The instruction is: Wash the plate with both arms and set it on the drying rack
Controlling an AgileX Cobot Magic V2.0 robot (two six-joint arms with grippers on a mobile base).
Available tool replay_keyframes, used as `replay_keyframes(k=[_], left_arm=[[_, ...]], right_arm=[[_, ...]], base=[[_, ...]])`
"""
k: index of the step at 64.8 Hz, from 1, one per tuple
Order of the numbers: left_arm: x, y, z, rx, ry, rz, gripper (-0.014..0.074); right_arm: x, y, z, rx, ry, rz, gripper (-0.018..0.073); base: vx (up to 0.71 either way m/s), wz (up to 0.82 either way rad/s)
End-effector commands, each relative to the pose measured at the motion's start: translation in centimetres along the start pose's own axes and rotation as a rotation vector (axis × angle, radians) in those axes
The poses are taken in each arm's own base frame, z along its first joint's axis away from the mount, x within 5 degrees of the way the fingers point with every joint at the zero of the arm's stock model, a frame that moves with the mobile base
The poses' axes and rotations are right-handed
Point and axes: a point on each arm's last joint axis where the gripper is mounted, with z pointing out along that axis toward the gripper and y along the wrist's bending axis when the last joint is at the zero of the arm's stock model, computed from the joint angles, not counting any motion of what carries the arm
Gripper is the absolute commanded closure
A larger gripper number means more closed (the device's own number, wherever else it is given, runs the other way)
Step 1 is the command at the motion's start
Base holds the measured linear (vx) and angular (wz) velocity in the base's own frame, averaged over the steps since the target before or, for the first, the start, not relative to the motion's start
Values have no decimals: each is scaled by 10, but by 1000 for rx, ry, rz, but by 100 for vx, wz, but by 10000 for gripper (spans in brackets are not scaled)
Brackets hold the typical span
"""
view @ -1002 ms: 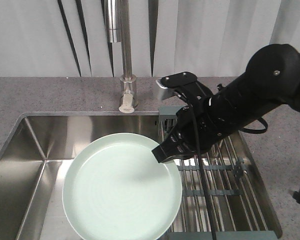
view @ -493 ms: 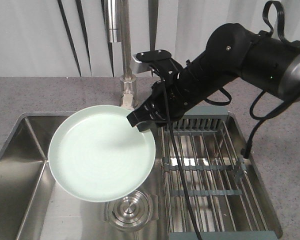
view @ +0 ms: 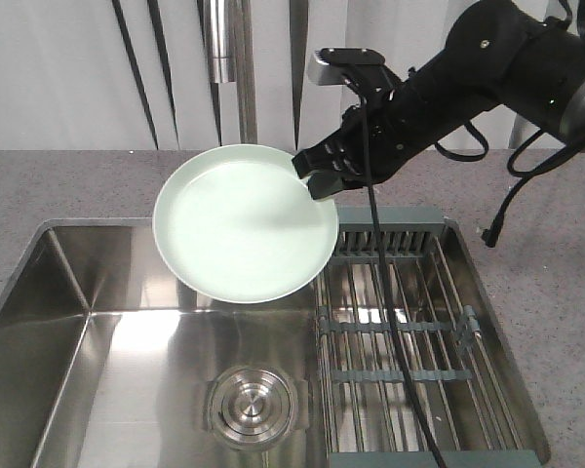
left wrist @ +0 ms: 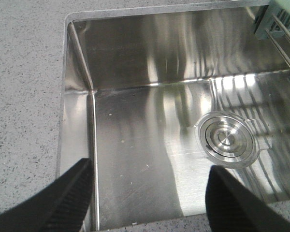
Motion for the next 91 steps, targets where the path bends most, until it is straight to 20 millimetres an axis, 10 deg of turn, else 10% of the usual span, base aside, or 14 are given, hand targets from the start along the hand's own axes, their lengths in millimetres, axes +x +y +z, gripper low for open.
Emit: replay_keyframes(k=[1,57,91], left_arm=[[-12,0,-4,-1,-76,-14,133],[-12,0,-4,-1,-76,-14,133],[-12,0,-4,-1,-76,-14,133]], right_arm=[[-11,2,-36,12,-111,4,564],[77,16,-60,74,-78,65,564],[61,71,-31,-29,-108,32,564]], base=[[0,0],[0,0],[0,0]])
